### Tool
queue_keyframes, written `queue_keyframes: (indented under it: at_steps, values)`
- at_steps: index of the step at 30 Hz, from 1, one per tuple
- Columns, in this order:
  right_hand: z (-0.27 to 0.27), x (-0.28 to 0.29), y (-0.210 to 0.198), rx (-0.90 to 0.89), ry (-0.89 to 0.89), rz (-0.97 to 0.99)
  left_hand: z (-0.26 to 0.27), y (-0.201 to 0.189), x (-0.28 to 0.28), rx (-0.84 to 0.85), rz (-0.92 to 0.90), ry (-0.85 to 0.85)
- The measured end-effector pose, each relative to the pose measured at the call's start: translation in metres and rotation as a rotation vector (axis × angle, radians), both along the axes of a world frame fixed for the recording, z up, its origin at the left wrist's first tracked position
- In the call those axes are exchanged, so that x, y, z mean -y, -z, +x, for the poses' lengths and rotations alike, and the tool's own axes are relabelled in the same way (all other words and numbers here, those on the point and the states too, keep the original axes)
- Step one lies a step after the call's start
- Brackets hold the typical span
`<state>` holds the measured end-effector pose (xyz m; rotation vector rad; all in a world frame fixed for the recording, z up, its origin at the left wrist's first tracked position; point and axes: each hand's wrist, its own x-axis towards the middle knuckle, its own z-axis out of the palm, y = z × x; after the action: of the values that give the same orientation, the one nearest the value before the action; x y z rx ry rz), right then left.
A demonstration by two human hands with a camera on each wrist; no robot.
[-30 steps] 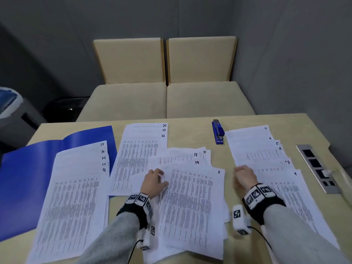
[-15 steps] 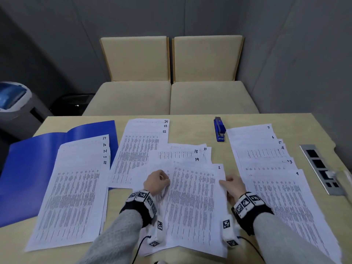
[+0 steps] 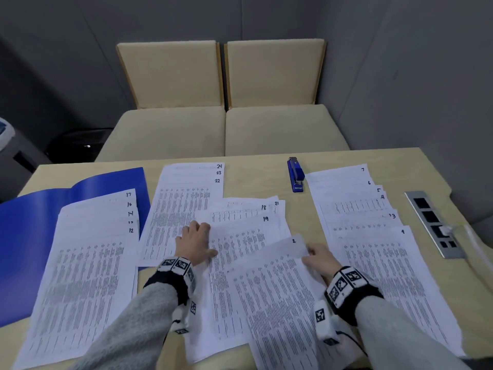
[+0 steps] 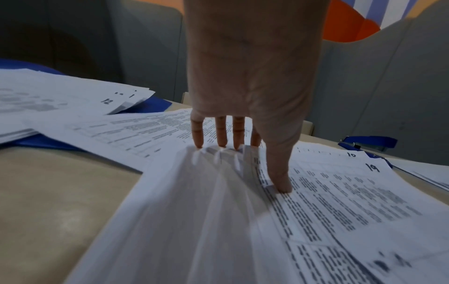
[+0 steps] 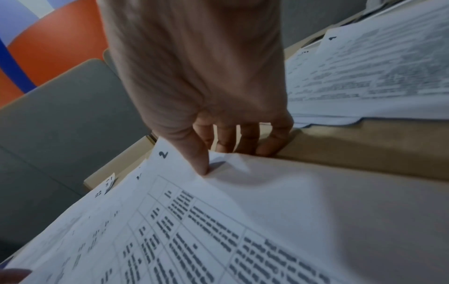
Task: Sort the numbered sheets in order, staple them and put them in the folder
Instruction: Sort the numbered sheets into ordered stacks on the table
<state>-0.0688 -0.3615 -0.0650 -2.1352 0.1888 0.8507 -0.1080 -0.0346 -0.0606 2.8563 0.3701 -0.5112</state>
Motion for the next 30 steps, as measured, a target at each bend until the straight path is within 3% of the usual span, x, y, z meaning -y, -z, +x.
queue_keyframes:
  at_steps: [6, 15, 18, 20, 22, 23, 25, 26, 29, 30]
  values:
    - [0.001, -0.011, -0.003, 0.012, -0.027, -0.053, 0.009, -0.004, 0.001, 0.008, 0.009, 0.037]
    - [0.007, -0.006, -0.003, -0.054, 0.040, -0.013, 0.005, 0.004, 0.006, 0.187, -0.078, 0.084]
    - [0.008, -0.006, -0.005, -0.060, 0.073, 0.013, 0.006, 0.001, 0.010, 0.187, 0.026, 0.069]
    - [0.009, -0.002, -0.009, -0.051, 0.116, 0.059, 0.010, -0.002, 0.023, 0.315, 0.071, 0.013]
    - [0.011, 0.005, -0.014, -0.029, 0.216, 0.144, 0.018, -0.014, 0.048, 0.460, -0.050, -0.018]
    - [0.012, 0.009, -0.018, -0.019, 0.277, 0.188, 0.023, -0.022, 0.063, 0.439, -0.216, -0.013]
    - [0.017, 0.019, -0.021, -0.010, 0.377, 0.251, 0.033, -0.036, 0.091, 0.254, -0.577, -0.001]
    - [0.020, 0.025, -0.021, -0.013, 0.398, 0.264, 0.038, -0.041, 0.101, 0.146, -0.663, 0.020]
    - [0.028, 0.043, -0.022, 0.008, 0.417, 0.246, 0.050, -0.043, 0.112, 0.105, -0.647, 0.149]
    - [0.032, 0.053, -0.025, 0.095, 0.371, 0.122, 0.053, -0.043, 0.112, 0.110, -0.662, 0.156]
